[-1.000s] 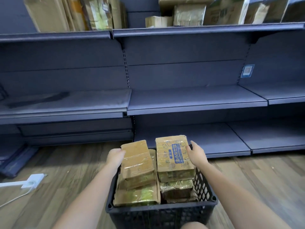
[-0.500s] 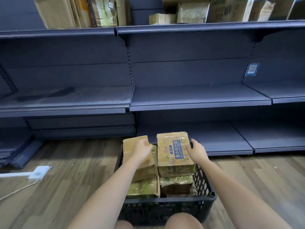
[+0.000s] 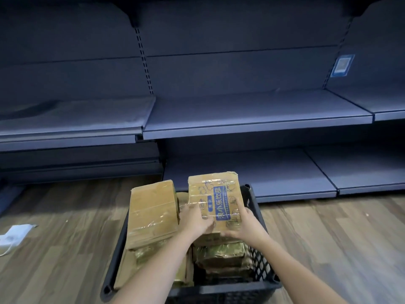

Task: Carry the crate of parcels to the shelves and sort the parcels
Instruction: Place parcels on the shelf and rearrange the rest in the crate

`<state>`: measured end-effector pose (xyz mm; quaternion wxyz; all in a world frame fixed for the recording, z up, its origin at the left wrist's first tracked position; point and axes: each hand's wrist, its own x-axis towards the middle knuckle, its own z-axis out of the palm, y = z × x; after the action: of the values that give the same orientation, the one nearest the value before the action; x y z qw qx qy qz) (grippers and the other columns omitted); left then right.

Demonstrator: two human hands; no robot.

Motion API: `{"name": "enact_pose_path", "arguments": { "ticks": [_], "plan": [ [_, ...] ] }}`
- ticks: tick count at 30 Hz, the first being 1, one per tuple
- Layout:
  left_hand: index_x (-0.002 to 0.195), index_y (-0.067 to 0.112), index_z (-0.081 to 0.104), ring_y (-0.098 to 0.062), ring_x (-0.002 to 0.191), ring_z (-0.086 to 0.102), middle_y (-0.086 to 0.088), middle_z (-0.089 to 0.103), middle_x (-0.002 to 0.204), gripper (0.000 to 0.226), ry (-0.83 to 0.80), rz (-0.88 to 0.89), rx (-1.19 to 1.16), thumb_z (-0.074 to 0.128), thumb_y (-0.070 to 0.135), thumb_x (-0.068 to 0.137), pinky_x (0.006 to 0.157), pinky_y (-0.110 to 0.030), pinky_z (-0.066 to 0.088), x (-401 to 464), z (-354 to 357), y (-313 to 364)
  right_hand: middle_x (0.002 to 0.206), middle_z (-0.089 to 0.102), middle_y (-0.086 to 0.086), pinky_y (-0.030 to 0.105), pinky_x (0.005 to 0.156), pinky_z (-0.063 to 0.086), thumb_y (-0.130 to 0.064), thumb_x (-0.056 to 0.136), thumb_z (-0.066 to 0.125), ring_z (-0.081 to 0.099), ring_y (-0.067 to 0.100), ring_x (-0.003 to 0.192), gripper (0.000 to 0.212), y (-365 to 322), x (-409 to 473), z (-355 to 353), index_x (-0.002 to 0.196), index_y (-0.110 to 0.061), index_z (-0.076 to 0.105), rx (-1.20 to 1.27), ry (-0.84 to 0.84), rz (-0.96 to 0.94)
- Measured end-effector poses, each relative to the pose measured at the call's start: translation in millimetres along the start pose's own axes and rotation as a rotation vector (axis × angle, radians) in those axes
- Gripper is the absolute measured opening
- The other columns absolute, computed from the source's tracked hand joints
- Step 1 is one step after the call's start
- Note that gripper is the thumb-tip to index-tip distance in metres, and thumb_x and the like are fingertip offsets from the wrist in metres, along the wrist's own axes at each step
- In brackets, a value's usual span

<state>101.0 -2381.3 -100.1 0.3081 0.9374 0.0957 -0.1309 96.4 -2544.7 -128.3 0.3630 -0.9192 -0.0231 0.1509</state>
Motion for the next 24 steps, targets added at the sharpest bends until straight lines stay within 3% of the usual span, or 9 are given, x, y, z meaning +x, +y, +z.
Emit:
{"name": "enact_pose_path", "arguments": {
  "ticks": [3,9,17,19,22,24],
  "plan": [
    [0.131,0.023,0.049,-0.024,0.13,0.04,-0.006,0.045,0.136,0.054,-0.014,-0.004,-0.013,0.067,0.036,0.082,0.108,-0.035,0.034,0.3,-0.3,-0.9,0.155,0.028,0.002,0.033,0.111,0.035,-0.051,0.065,0.078,0.038,0.016,0.137,0.123,1.6,-1.0,2.2,0.153,-0.025,-0.004,-0.004,0.016,-0.008],
    [0.146,0.02,0.032,-0.018,0.129,0.045,-0.004,0.033,0.145,0.076,-0.019,0.09,-0.141,0.07,0.031,0.082,0.108,-0.031,0.037,-3.9,-24.1,2.7,0.151,0.038,-0.001,0.032,0.111,0.034,-0.043,0.069,0.08,0.04,0.014,0.135,0.109,-11.2,-9.6,-20.0,0.152,-0.021,0.013,0.1,0.14,-0.031],
    [0.146,0.016,0.035,-0.019,0.138,0.033,-0.005,0.025,0.152,0.08,0.118,0.281,-0.229,0.073,0.037,0.079,0.113,-0.031,0.027,3.0,-115.8,20.4,0.152,0.037,0.0,0.039,0.111,0.036,-0.049,0.069,0.077,0.037,0.017,0.139,0.104,-96.0,7.2,-74.2,0.151,-0.021,0.02,0.063,0.293,-0.19],
    [0.147,0.015,0.033,-0.02,0.141,0.03,-0.005,0.024,0.154,0.084,0.158,0.334,-0.218,0.074,0.038,0.077,0.114,-0.032,0.025,9.7,-140.5,22.7,0.152,0.037,0.0,0.036,0.108,0.038,-0.046,0.07,0.078,0.036,0.018,0.139,0.101,-117.2,17.9,-82.8,0.151,-0.021,0.023,0.086,0.325,-0.223],
    [0.149,0.015,0.03,-0.02,0.143,0.027,-0.004,0.022,0.156,0.09,0.217,0.39,-0.184,0.075,0.041,0.076,0.115,-0.034,0.024,26.0,-174.8,28.0,0.149,0.041,-0.001,0.025,0.09,0.043,-0.042,0.073,0.078,0.04,0.018,0.136,0.093,-146.7,36.9,-93.9,0.149,-0.022,0.028,0.163,0.383,-0.261],
    [0.149,0.014,0.029,-0.018,0.142,0.028,-0.004,0.023,0.156,0.091,0.253,0.425,-0.171,0.075,0.04,0.076,0.115,-0.033,0.025,41.2,-194.5,33.1,0.148,0.043,-0.001,0.028,0.097,0.042,-0.041,0.074,0.077,0.041,0.017,0.135,0.088,-163.6,53.7,-100.9,0.147,-0.022,0.031,0.192,0.42,-0.287]
  ]
}}
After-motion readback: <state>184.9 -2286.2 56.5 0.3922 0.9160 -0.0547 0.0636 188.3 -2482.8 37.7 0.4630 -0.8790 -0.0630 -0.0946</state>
